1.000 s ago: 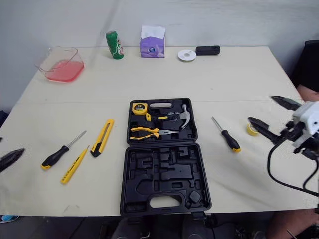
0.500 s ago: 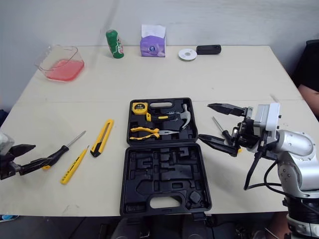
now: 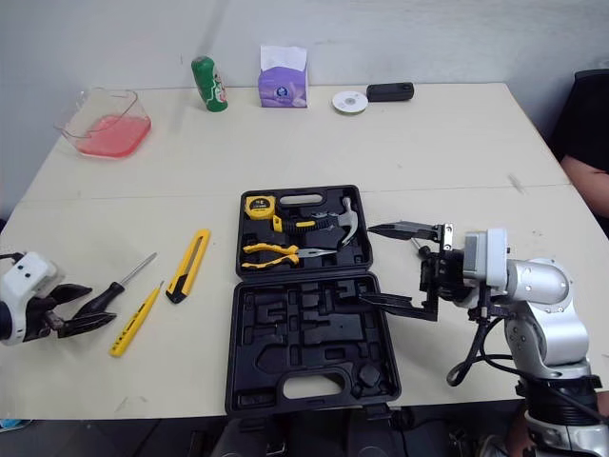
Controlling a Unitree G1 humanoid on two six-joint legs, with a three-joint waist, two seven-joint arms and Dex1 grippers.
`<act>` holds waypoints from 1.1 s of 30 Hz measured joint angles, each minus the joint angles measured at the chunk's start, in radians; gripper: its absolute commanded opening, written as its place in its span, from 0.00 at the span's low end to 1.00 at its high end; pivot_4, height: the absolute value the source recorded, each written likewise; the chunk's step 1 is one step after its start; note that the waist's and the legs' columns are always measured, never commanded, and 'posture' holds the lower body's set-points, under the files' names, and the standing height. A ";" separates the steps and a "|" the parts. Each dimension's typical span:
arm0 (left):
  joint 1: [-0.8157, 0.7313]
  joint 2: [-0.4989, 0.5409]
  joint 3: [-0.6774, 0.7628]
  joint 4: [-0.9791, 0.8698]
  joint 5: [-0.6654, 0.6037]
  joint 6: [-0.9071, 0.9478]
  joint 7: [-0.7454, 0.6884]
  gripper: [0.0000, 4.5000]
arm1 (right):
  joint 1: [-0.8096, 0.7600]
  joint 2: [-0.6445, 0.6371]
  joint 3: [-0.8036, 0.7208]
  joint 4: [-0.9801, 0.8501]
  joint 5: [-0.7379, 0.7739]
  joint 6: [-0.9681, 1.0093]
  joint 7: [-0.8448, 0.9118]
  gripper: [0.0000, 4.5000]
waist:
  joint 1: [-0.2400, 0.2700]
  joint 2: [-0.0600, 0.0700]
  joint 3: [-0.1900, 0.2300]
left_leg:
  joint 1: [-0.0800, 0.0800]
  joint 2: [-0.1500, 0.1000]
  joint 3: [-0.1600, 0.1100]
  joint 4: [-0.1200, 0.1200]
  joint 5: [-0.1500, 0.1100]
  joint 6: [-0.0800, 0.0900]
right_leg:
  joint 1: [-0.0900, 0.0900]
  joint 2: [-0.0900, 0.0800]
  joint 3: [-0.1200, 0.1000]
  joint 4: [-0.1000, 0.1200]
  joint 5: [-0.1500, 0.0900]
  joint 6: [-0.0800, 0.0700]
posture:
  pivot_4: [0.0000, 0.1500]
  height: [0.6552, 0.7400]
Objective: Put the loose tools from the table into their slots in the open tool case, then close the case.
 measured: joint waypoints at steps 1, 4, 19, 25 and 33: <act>0.004 -0.001 0.001 0.001 0.001 -0.004 -0.001 0.94 | 0.001 0.000 0.000 0.000 -0.001 -0.002 0.001 1.00 | 0.000 0.000 0.000 | 0.000 0.000 0.000 0.000 0.000 0.000 | 0.000 0.000 0.000 0.000 0.000 0.000 | 1.00 1.00; 0.023 -0.006 0.015 0.015 0.007 -0.035 0.000 0.70 | 0.006 -0.003 -0.001 0.007 -0.012 -0.004 0.005 1.00 | -0.001 0.000 0.000 | 0.001 0.000 0.001 0.000 0.000 0.000 | 0.000 -0.001 0.000 0.000 0.000 0.000 | 1.00 1.00; 0.002 -0.137 0.071 0.031 -0.003 -0.221 0.030 0.23 | 0.022 -0.034 -0.016 0.034 -0.032 -0.004 -0.005 1.00 | 0.006 -0.002 0.000 | 0.001 0.000 0.001 0.000 0.000 0.000 | 0.000 -0.002 -0.001 0.000 0.000 0.000 | 1.00 1.00; -0.093 -0.127 0.098 -0.229 -0.118 -0.175 -0.001 0.23 | 0.075 -0.076 -0.071 0.023 -0.037 0.011 -0.038 1.00 | 0.020 -0.004 -0.001 | 0.001 -0.001 0.000 0.002 0.000 0.000 | 0.001 -0.002 0.000 -0.001 0.001 0.000 | 1.00 1.00; -0.389 -0.140 -0.199 -0.497 -0.150 -0.042 -0.032 0.23 | 0.119 -0.128 -0.123 0.048 -0.062 0.006 -0.038 1.00 | 0.036 -0.004 -0.001 | 0.000 -0.002 0.002 0.004 0.000 0.002 | 0.001 0.003 0.000 0.000 0.002 0.002 | 1.00 1.00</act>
